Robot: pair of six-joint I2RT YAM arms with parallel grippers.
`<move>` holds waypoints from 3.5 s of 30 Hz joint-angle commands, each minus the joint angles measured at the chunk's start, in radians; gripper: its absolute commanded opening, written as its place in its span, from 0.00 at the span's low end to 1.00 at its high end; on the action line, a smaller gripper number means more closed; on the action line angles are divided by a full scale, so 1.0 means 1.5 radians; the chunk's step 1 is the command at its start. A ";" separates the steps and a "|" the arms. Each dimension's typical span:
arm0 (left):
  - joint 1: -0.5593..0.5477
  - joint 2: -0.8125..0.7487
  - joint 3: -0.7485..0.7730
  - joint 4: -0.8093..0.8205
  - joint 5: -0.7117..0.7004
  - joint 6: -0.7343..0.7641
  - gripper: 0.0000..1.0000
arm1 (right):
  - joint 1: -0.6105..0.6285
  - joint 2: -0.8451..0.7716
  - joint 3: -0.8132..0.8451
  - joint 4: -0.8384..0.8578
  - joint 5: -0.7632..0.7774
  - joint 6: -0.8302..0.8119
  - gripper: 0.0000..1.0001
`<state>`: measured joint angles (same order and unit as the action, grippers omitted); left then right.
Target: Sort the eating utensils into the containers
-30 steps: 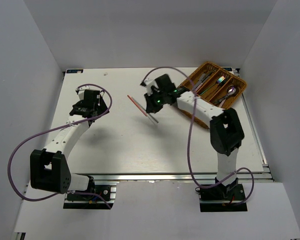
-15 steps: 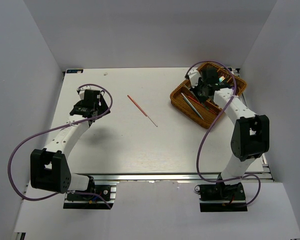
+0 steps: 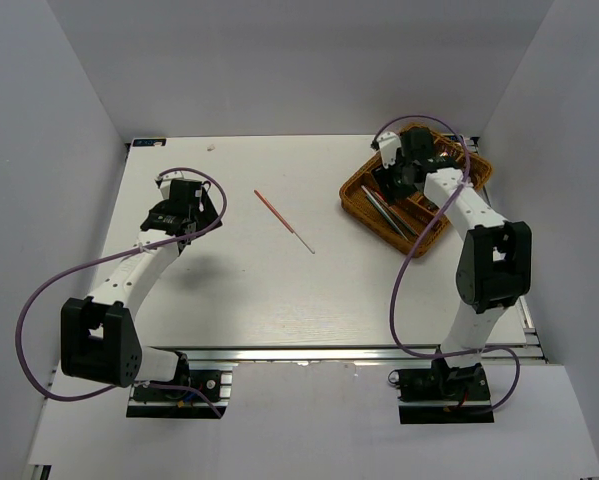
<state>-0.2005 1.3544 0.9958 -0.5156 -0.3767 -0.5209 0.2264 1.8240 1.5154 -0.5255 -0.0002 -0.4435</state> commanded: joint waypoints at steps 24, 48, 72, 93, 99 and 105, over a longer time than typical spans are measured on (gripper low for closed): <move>-0.002 -0.010 0.004 0.001 -0.017 0.008 0.98 | 0.354 0.260 0.217 -0.061 0.082 0.262 0.58; -0.002 -0.012 0.005 -0.001 -0.017 0.008 0.98 | 0.319 0.278 0.157 -0.084 0.113 0.318 0.00; -0.004 0.004 0.000 0.010 0.029 0.003 0.98 | 0.035 -0.129 -0.115 -0.004 0.064 -0.138 0.00; -0.012 -0.018 -0.007 0.015 -0.010 0.003 0.98 | 0.014 -0.081 -0.033 0.011 -0.027 -0.042 0.89; -0.011 -0.016 -0.001 0.005 -0.025 0.001 0.98 | 0.242 0.007 0.038 0.173 0.063 0.184 0.89; -0.013 -0.029 -0.001 -0.005 -0.065 -0.006 0.98 | 0.355 0.274 0.340 0.100 0.109 0.289 0.89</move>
<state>-0.2127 1.3567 0.9878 -0.5159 -0.4267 -0.5209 0.7368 2.1128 1.8755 -0.3382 0.1287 -0.1413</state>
